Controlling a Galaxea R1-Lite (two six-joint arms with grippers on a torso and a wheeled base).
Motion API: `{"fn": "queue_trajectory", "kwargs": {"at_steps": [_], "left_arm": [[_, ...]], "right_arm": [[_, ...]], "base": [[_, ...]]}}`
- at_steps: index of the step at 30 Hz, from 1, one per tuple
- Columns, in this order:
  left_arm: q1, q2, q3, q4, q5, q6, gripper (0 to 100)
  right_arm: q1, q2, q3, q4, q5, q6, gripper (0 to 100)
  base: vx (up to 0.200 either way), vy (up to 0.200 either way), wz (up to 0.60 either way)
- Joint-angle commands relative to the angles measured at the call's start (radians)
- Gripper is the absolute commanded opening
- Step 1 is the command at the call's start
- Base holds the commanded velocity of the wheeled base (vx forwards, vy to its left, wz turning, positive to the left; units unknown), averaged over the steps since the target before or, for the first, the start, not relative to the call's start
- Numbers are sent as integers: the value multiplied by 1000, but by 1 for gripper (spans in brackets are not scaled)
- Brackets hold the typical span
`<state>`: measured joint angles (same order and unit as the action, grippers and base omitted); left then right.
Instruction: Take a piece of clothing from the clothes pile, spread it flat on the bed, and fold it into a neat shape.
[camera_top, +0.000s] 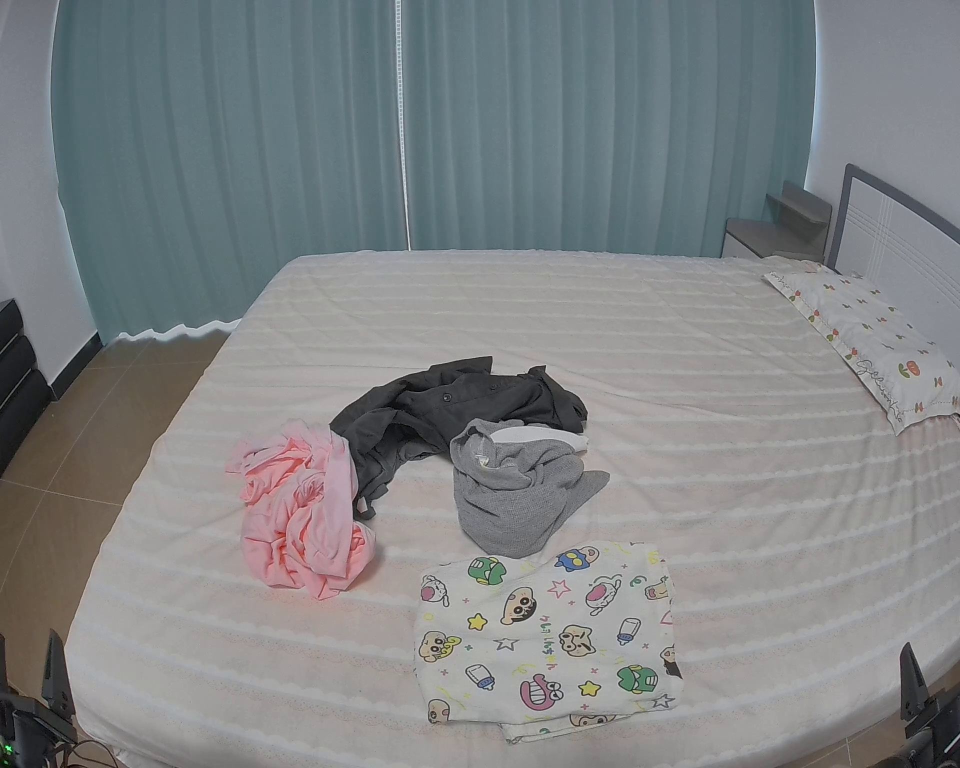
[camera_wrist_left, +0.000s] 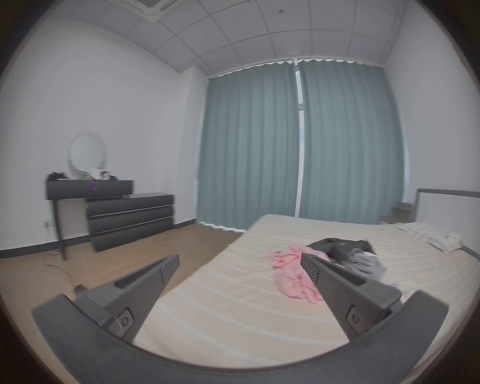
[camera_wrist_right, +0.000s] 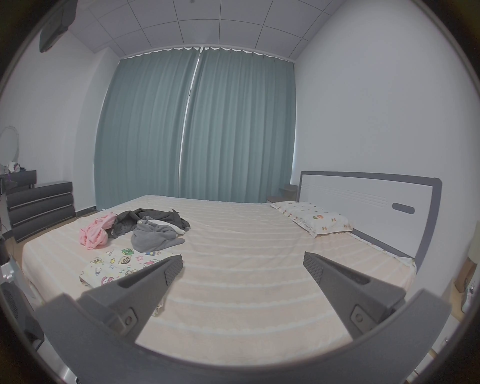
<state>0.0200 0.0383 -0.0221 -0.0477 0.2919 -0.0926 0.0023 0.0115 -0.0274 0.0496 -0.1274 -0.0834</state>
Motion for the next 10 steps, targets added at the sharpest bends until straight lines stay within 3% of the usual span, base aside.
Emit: {"fn": "queue_trajectory", "kwargs": {"at_steps": [1,5,10], "left_arm": [[-23,-38,22,-11,-203,8,100],[-23,-38,22,46,-280,68,100],[-23,-38,22,46,-304,126,100]], "right_arm": [[-1,-11,3,-4,31,14,100],[-1,-11,4,-4,52,14,100],[-1,-11,3,-2,58,2,100]], "base": [[0,0,0],[0,0,0],[0,0,0]]}}
